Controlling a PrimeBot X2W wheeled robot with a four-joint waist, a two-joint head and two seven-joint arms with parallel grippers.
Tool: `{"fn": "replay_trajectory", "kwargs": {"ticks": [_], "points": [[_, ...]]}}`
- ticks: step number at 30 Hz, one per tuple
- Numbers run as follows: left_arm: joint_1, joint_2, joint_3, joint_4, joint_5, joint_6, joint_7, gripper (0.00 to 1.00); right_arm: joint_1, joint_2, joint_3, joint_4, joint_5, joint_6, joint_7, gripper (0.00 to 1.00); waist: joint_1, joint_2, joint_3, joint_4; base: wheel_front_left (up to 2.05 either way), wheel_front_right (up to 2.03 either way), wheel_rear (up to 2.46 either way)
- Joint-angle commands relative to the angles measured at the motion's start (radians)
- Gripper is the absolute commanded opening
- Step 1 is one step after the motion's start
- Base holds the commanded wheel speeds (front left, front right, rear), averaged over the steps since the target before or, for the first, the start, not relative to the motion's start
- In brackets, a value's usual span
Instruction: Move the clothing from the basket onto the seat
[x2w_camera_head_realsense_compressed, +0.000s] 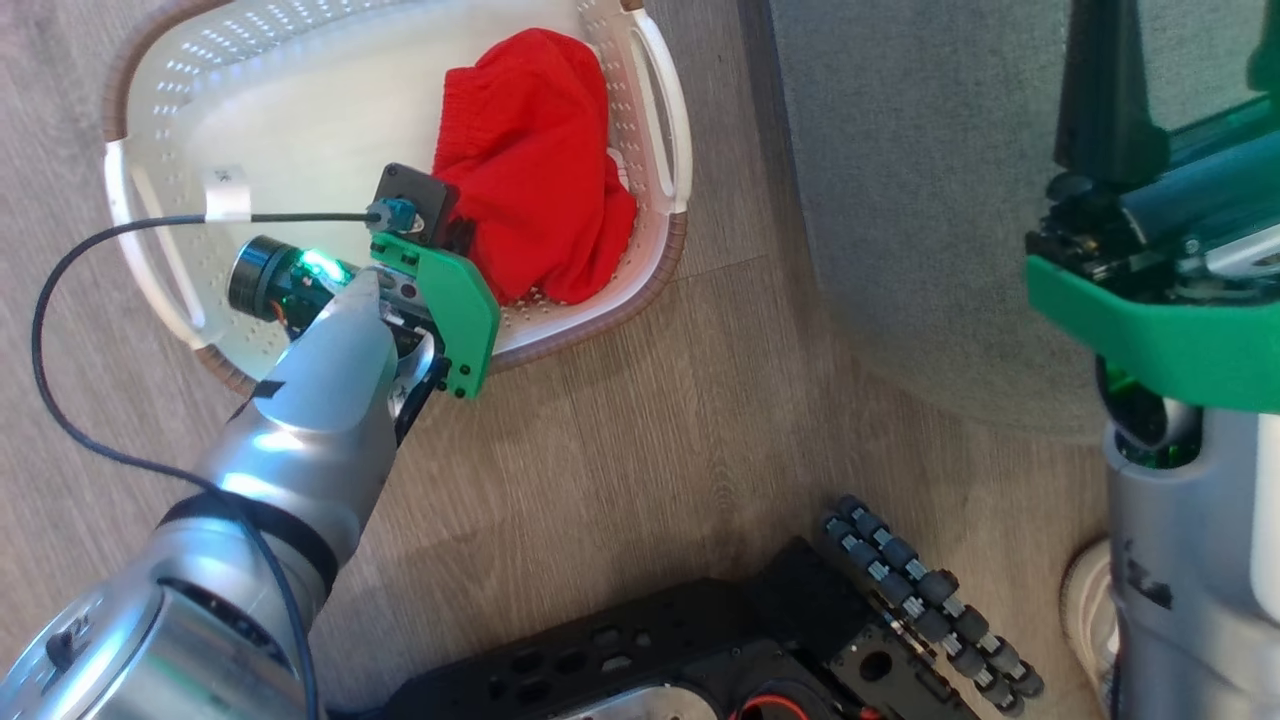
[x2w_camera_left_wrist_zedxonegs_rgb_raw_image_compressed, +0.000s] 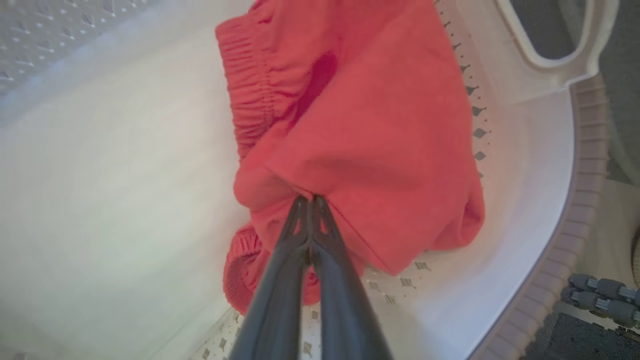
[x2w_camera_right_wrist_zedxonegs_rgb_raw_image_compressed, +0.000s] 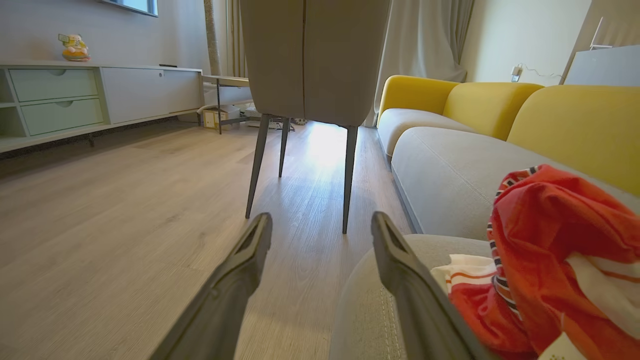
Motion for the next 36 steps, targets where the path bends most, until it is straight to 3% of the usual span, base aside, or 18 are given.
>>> {"fn": "replay_trajectory", "kwargs": {"ticks": [1, 17, 27, 36], "points": [[-0.006, 0.009, 0.002, -0.007, -0.012, -0.002, -0.018, 0.0, 0.021, 0.003, 0.001, -0.033, 0.003, 0.0, -0.005, 1.0, -0.0001, 0.0, -0.007, 0.008, 0.0, 0.0, 0.0], [0.031, 0.009, -0.015, -0.144, -0.043, 0.004, -0.082, 0.0, 0.04, 0.003, -0.029, 0.012, -0.029, 0.0, -0.005, 1.0, -0.0001, 0.0, -0.144, 0.11, 0.0, 0.0, 0.0], [0.131, 0.015, 0.026, -0.294, 0.035, 0.03, -0.083, 0.0, 0.081, 0.003, -0.057, 0.034, -0.043, 0.0, -0.005, 1.0, -0.0001, 0.0, -0.254, 0.146, 0.0, 0.0, 0.0], [0.177, 0.026, 0.06, -0.338, 0.078, 0.03, -0.083, 0.0, 0.111, 0.003, -0.089, 0.039, -0.038, 0.0, -0.005, 1.0, -0.0001, 0.0, -0.288, 0.157, 0.0, 0.0, 0.0]]}}
